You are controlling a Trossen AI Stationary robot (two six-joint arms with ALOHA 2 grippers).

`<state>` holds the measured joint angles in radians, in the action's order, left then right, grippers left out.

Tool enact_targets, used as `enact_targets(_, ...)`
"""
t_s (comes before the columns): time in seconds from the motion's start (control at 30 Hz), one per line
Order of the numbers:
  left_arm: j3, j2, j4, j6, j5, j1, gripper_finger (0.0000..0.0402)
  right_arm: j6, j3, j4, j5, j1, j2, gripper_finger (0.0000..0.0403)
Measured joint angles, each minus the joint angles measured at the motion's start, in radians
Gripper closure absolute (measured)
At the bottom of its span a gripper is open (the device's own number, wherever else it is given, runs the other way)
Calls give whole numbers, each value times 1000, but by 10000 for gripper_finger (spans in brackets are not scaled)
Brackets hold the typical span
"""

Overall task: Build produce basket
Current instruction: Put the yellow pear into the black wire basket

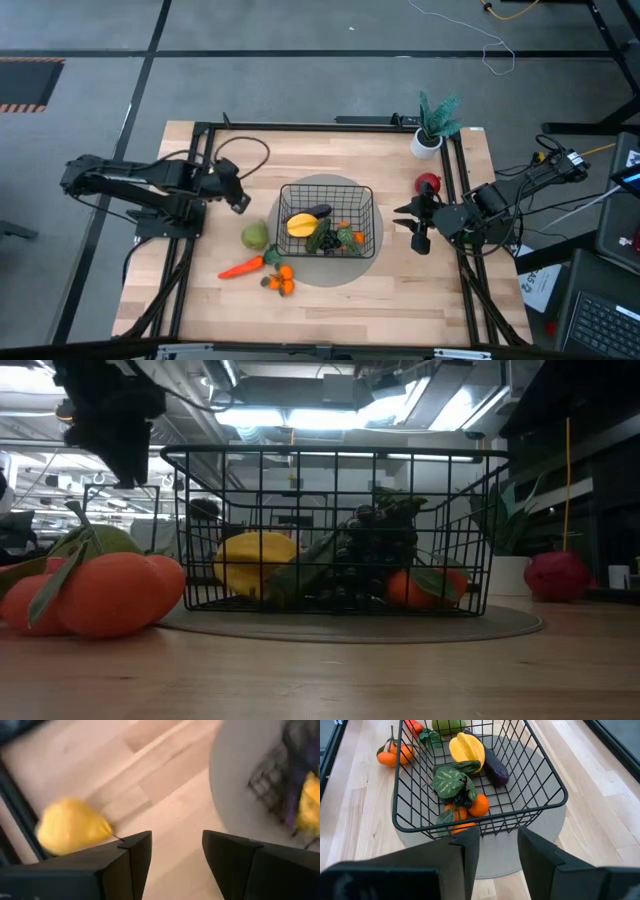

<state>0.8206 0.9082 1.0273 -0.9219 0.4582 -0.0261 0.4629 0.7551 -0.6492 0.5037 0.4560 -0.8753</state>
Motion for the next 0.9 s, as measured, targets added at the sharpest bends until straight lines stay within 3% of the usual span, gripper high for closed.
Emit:
enact_targets(0.13,2,23,15,-273,2,0,238,0,0,0,0,0,0,279)
enact_targets(0.4,1,181,203,-519,-16,80,238,0,0,0,0,0,0,279)
enact_targets(0.7,2,339,144,-538,-139,199,238,0,0,-3,-6,0,1,279)
enact_targets(0.9,2,382,135,-511,-167,305,238,0,0,-11,-8,0,0,279)
